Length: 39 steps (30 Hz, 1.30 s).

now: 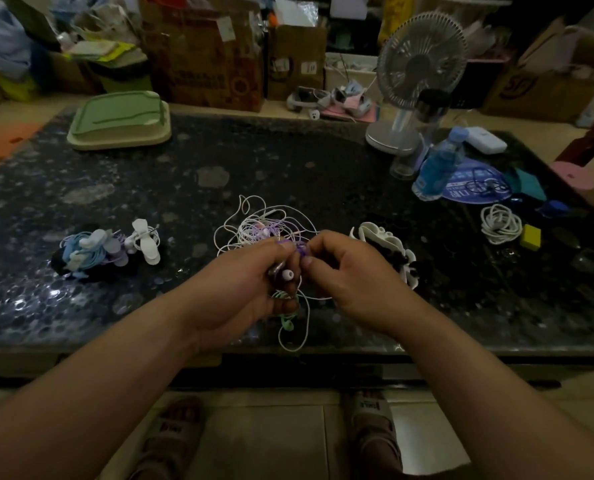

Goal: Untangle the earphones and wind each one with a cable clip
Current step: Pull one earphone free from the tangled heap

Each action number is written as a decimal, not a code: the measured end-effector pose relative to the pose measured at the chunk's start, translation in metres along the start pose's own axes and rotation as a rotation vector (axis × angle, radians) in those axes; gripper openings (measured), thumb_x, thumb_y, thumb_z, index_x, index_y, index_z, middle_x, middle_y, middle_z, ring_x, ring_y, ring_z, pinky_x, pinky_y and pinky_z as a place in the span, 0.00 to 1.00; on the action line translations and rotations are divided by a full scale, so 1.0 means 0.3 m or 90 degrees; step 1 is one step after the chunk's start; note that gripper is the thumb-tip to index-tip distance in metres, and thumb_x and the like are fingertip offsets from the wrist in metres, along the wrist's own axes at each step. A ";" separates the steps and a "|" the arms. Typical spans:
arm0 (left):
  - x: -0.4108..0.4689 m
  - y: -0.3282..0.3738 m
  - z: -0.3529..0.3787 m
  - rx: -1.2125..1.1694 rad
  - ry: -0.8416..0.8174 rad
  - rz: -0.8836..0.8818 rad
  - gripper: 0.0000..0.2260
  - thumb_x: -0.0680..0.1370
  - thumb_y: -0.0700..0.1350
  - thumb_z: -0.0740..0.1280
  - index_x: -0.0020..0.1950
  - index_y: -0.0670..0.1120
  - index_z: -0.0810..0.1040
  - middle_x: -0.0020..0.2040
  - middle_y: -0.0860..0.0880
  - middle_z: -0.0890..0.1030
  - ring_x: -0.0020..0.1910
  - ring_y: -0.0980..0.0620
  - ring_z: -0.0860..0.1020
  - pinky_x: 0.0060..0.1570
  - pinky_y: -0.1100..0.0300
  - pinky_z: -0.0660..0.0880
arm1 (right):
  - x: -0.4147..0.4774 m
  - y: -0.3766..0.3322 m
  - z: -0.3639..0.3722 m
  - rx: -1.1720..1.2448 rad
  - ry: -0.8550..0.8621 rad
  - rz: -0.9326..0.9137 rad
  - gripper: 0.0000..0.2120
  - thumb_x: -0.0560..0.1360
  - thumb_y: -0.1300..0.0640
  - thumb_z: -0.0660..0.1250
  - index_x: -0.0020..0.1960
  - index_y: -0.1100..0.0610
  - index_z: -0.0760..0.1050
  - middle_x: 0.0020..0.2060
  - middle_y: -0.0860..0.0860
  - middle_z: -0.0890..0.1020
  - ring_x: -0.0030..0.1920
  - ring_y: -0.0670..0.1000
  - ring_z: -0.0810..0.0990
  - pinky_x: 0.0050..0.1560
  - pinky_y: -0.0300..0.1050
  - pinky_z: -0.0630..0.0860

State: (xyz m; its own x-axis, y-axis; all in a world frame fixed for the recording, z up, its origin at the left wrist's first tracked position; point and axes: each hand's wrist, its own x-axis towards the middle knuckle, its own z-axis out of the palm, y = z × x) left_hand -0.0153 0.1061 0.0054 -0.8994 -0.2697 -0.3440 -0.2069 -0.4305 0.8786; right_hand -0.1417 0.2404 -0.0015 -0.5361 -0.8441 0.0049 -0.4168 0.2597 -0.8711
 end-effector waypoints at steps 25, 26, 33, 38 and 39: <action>0.050 -0.022 0.040 -0.052 0.016 0.099 0.16 0.85 0.46 0.61 0.46 0.48 0.87 0.41 0.50 0.78 0.38 0.58 0.73 0.40 0.64 0.69 | -0.006 -0.010 -0.035 0.057 0.054 0.065 0.05 0.84 0.56 0.66 0.53 0.55 0.79 0.43 0.56 0.85 0.39 0.51 0.85 0.38 0.45 0.82; 0.054 -0.021 0.042 -0.061 0.009 0.091 0.16 0.85 0.46 0.61 0.46 0.47 0.87 0.40 0.50 0.77 0.37 0.58 0.72 0.40 0.63 0.67 | -0.005 -0.010 -0.039 0.062 0.050 0.067 0.05 0.84 0.56 0.65 0.53 0.55 0.79 0.43 0.56 0.85 0.39 0.51 0.85 0.38 0.44 0.82; 0.082 -0.040 0.061 -0.069 -0.007 0.049 0.11 0.85 0.46 0.60 0.50 0.44 0.78 0.37 0.50 0.74 0.34 0.55 0.67 0.39 0.60 0.65 | -0.016 0.024 -0.040 0.034 0.062 0.095 0.06 0.83 0.54 0.66 0.50 0.55 0.78 0.43 0.56 0.85 0.44 0.59 0.85 0.45 0.61 0.83; 0.082 -0.060 0.063 -0.026 -0.020 0.026 0.09 0.85 0.47 0.59 0.49 0.45 0.74 0.36 0.51 0.71 0.32 0.54 0.64 0.37 0.59 0.67 | -0.032 0.068 -0.030 0.028 0.022 0.094 0.05 0.83 0.52 0.66 0.49 0.51 0.78 0.41 0.53 0.84 0.43 0.59 0.84 0.45 0.64 0.82; 0.086 -0.065 0.072 0.008 0.005 0.030 0.10 0.86 0.46 0.58 0.49 0.45 0.74 0.35 0.51 0.70 0.32 0.54 0.64 0.36 0.60 0.68 | -0.033 0.081 -0.033 0.026 0.004 0.100 0.05 0.83 0.52 0.66 0.49 0.50 0.78 0.41 0.52 0.84 0.41 0.56 0.84 0.46 0.62 0.82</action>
State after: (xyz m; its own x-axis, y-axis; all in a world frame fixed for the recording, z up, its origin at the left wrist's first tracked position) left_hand -0.0428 0.1261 -0.0136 -0.9053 -0.2961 -0.3044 -0.1694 -0.4057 0.8982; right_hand -0.1538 0.2595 -0.0179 -0.5969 -0.7917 -0.1298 -0.2972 0.3684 -0.8809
